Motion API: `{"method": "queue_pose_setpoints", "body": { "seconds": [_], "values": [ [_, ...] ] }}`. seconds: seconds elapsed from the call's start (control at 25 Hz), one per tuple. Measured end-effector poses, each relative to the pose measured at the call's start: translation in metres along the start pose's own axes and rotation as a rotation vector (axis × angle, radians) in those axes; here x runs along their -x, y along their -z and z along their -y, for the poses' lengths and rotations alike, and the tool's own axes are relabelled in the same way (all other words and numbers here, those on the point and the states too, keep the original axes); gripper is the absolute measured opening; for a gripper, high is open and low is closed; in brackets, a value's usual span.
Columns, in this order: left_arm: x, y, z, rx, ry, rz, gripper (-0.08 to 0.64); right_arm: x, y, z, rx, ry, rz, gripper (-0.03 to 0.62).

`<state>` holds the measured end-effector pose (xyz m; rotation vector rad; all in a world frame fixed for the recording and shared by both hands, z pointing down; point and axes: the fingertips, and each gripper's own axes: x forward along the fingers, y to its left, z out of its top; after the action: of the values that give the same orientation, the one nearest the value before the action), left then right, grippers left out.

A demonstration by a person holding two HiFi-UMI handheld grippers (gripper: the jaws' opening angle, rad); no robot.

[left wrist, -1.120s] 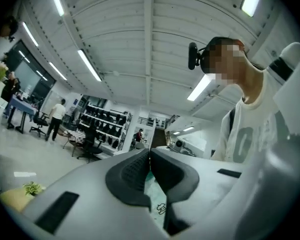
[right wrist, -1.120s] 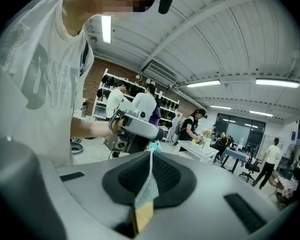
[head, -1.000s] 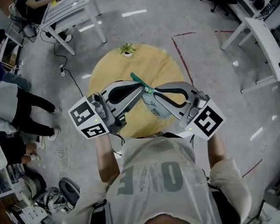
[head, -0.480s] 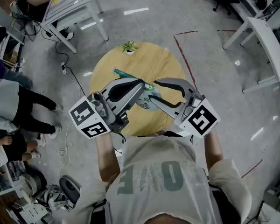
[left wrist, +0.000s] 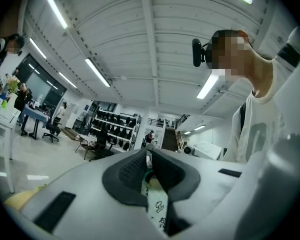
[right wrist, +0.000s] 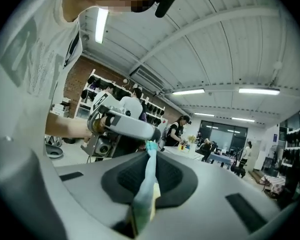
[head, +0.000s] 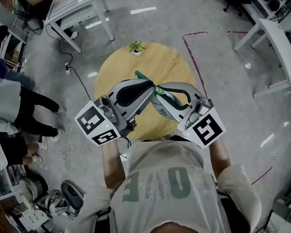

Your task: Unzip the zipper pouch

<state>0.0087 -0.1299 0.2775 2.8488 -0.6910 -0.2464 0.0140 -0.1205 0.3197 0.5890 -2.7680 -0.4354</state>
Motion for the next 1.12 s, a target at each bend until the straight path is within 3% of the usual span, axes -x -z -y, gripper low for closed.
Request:
{"method": "queue_pose_setpoints", "body": {
  "seconds": [0.24,0.6,0.88,0.96,1.12],
  "values": [
    [-0.001,0.001,0.003,0.015,0.006,0.001,0.026,0.001,-0.002,0.002,-0.004,0.032,0.015,0.052],
    [-0.001,0.01,-0.009,-0.02,-0.1,-0.058,0.026,0.006,0.012,0.0,0.023,0.058,-0.068,0.052],
    [-0.003,0.002,-0.011,0.06,-0.063,0.004,0.026,0.011,0.0,0.011,-0.003,0.106,0.01,0.031],
    [-0.003,0.007,-0.018,0.057,-0.106,-0.008,0.026,0.015,-0.005,0.015,-0.047,0.128,0.066,0.032],
    [0.018,0.015,-0.052,0.071,-0.263,-0.016,0.026,0.03,-0.027,0.02,-0.153,0.136,0.201,0.031]
  ]
}}
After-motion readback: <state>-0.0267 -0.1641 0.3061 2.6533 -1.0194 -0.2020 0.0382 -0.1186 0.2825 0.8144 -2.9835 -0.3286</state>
